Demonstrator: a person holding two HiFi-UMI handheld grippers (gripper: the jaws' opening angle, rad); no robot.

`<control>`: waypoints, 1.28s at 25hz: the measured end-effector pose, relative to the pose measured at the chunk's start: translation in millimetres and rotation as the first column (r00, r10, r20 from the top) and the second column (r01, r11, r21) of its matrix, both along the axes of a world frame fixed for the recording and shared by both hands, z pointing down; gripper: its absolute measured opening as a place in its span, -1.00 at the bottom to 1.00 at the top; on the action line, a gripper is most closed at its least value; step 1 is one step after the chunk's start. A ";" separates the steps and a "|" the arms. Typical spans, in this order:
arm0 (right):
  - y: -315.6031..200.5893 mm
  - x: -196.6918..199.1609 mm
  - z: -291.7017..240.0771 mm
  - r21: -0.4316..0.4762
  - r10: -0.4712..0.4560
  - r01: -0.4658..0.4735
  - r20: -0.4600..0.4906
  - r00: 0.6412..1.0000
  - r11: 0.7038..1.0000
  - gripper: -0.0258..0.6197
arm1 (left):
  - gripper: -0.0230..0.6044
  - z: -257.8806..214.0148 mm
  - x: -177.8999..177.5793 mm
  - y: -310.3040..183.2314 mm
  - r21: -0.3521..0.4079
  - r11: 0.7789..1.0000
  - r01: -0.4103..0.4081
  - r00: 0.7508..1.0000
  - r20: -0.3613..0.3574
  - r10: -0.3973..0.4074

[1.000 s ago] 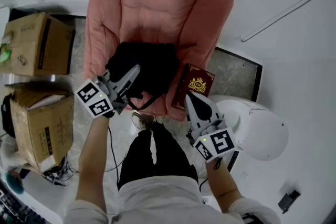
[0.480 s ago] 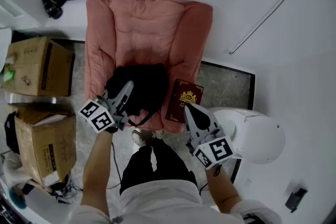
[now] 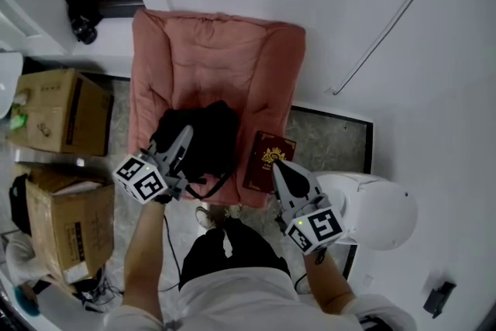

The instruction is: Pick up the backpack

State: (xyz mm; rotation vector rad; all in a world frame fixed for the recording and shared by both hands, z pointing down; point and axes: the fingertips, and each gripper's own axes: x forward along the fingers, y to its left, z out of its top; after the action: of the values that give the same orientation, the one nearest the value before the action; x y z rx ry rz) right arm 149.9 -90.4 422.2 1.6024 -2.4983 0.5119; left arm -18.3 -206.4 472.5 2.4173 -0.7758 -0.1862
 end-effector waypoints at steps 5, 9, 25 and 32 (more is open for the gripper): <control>1.5 0.5 -20.0 0.021 -0.015 0.015 0.000 1.000 1.000 -0.85 | -0.87 -20.8 -11.3 4.7 0.016 0.999 0.041 0.999 0.008 -0.041; 1.6 -8.1 -40.9 0.050 -0.036 0.036 -0.008 0.999 0.998 -0.85 | -0.87 -37.1 -24.3 9.9 0.016 0.998 0.063 0.998 -0.006 -0.063; 3.1 -5.3 -105.3 0.180 -0.039 0.040 -0.008 0.999 0.983 -0.85 | -0.87 -130.8 -43.2 30.2 0.239 0.970 0.043 0.981 0.174 -0.086; 0.1 -3.0 -122.2 0.216 -0.019 0.020 -0.009 1.000 0.976 -0.85 | -0.87 -138.8 -82.1 47.4 0.194 0.968 0.158 0.977 0.108 -0.181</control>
State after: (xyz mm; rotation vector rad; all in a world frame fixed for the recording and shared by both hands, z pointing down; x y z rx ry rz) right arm 146.9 -90.3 300.0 1.6447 -2.6394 0.2378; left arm -100.4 -159.0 333.7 2.5552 -1.0669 -0.1819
